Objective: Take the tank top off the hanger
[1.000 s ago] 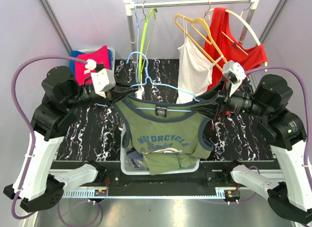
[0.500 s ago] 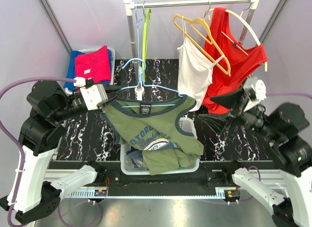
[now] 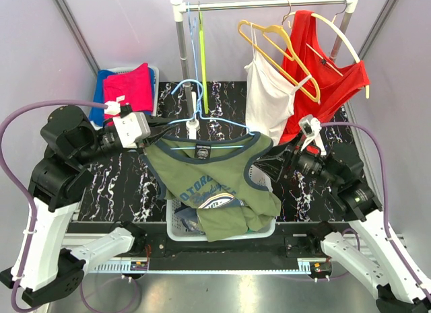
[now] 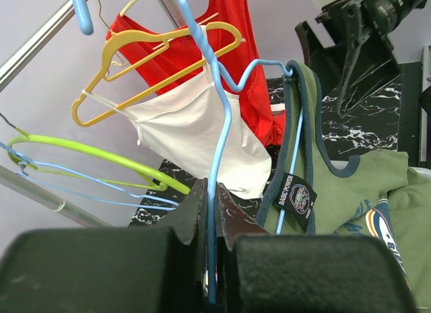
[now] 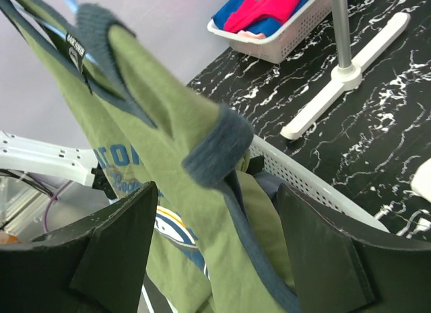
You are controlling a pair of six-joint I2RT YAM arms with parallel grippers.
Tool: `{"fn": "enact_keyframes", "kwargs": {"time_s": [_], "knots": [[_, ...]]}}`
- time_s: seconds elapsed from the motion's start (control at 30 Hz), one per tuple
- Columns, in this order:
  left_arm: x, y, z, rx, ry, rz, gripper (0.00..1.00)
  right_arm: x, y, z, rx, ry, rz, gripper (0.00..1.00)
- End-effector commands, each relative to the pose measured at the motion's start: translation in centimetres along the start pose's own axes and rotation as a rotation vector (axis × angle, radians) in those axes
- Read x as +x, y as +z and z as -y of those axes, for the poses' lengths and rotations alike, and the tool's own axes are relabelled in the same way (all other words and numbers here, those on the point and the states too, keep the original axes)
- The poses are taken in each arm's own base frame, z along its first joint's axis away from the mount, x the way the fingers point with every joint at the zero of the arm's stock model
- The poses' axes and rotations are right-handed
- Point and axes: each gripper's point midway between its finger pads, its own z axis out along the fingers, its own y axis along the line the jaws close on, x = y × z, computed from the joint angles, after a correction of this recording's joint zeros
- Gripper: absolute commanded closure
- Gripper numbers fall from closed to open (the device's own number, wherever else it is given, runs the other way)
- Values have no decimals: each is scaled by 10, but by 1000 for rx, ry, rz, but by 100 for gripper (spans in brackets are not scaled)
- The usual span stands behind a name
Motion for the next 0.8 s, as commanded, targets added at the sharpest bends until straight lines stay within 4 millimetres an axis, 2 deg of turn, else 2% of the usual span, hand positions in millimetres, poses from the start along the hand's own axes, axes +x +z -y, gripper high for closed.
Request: {"fn": "enact_keyframes", "kwargs": {"time_s": [0.0, 0.1, 0.2, 0.23, 0.4, 0.47, 0.53, 0.57, 0.77], "knots": [[-29, -7, -1, -7, 30, 84, 96, -34, 4, -20, -100, -32, 144, 21], [-31, -7, 1, 3, 29, 92, 96, -43, 7, -22, -108, -50, 171, 25], [-31, -8, 2, 3, 26, 94, 96, -45, 9, -21, -111, -37, 177, 33], [-32, -10, 2, -1, 28, 94, 95, -46, 8, -21, -107, -30, 184, 38], [-31, -11, 3, 1, 29, 94, 94, -46, -3, -17, -58, -25, 218, 50], [-29, -10, 3, 1, 28, 90, 94, -42, -7, -15, -32, -18, 206, 50], [-29, -9, 3, 4, 28, 91, 94, -38, -10, -13, -21, -11, 198, 46], [-30, -9, 4, 7, 27, 92, 94, -34, -10, -11, -16, -7, 191, 34], [-35, -8, 1, 7, 22, 104, 94, -21, 1, -4, -28, 39, 167, 26]]}}
